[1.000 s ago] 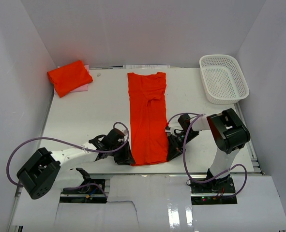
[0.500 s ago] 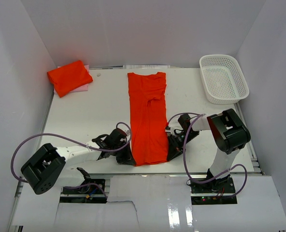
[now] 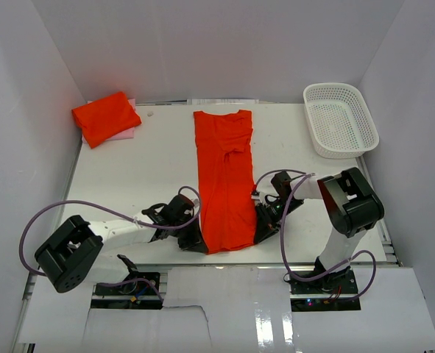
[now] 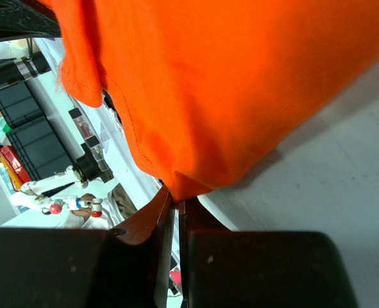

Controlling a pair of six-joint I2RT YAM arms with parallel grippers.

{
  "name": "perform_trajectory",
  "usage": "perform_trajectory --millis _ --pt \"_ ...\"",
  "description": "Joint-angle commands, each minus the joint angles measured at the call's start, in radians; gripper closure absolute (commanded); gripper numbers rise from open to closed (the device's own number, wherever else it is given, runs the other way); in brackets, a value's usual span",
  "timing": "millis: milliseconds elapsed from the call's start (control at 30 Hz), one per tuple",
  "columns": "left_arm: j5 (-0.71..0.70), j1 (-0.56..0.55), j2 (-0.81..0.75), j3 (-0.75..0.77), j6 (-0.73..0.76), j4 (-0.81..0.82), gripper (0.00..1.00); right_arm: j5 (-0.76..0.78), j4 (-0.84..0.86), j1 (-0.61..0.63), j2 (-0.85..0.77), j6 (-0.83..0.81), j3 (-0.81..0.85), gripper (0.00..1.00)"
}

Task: Fold and stack the t-shirts
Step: Grab the bottom of the folded rectangular tshirt with both arms

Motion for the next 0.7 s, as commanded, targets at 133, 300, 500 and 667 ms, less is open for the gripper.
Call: perform_trajectory --millis 133,300,500,667 --pt "-0.012 0.002 -0.061 0.045 0.014 -0.100 1.00 -0.022 -0.035 0.001 -0.093 -0.022 0.014 0.92" --pt "-0.018 0.042 -0.076 0.065 0.040 -0.121 1.00 0.004 -0.035 0.001 -0.136 -0.031 0.014 0.92" --pt "-0.020 0.070 -0.084 0.082 0.066 -0.111 1.00 0.017 -0.007 -0.001 -0.208 -0.028 0.008 0.92" --pt "-0.009 0.098 -0.085 0.098 0.088 -0.088 1.00 0.017 -0.004 -0.005 -0.232 -0.031 0.009 0.92"
